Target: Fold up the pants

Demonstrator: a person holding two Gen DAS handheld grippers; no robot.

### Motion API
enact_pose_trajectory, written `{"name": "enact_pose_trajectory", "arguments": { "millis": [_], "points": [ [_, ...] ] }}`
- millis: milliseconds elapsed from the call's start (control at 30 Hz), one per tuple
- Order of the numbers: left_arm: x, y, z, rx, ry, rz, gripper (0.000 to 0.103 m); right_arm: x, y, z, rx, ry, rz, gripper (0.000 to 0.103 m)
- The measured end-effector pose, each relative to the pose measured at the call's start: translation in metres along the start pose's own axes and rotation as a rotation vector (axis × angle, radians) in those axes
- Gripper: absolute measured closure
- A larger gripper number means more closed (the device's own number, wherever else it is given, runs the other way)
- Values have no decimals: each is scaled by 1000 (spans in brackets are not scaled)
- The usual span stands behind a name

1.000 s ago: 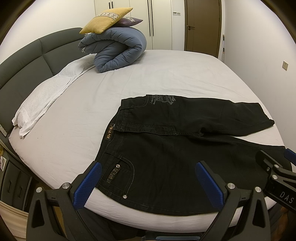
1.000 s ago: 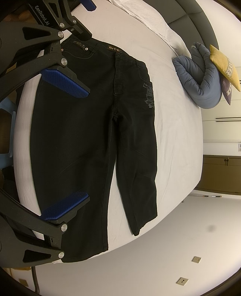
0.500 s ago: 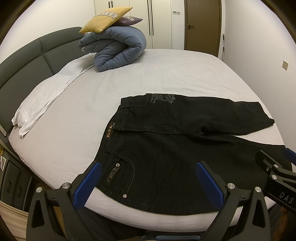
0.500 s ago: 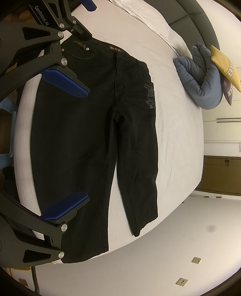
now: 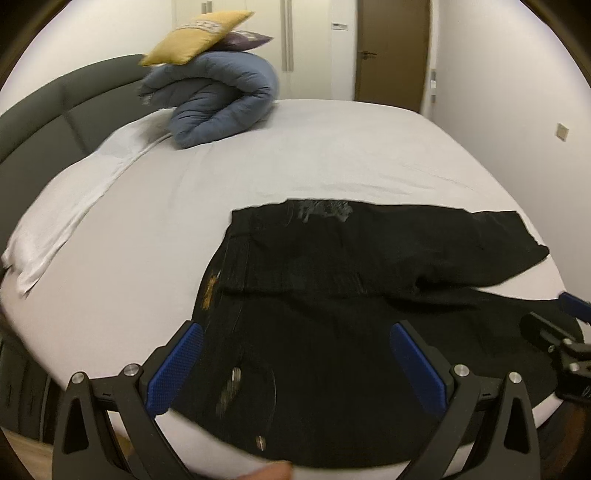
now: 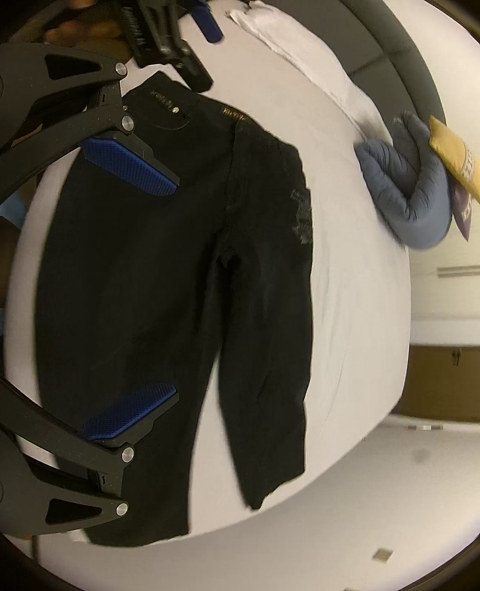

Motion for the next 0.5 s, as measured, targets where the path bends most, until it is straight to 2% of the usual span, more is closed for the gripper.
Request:
{"name": "enact_pose_trajectory", "arguments": {
  "millis": [100,133,233,333,400,500],
  "points": [
    [-8,-27,-28,-13,-23,164,0,15,-16,-30,10,43,-75,0],
    [-10,-36,-36,-29,-39,171,0,19,-20,-39,15,56,-89,0],
    [-7,-71,-65,-63,-146,109,0,34,-40,-76,19,98,-165,0],
    [-11,-105,-94,-52,-168,130,0,44,-61,-113,26,182,-230,0],
    [-7,-135,-118,-61,-222,132,0,48,-78,-135,18,255,-243,0],
    [5,-178,-145,-76,-323,151,0,55,-105,-165,-31,351,-295,12]
  ]
}}
Point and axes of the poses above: each gripper's, at about its wrist camera, not at the fingertips, and y roughly against the way its jaws point, x to its right, z to its underside, the point moved 1 cm from there along -y, roughly the way its jaws point, and after that the axes turned 14 degrees about -z, right-handed, at the moved point
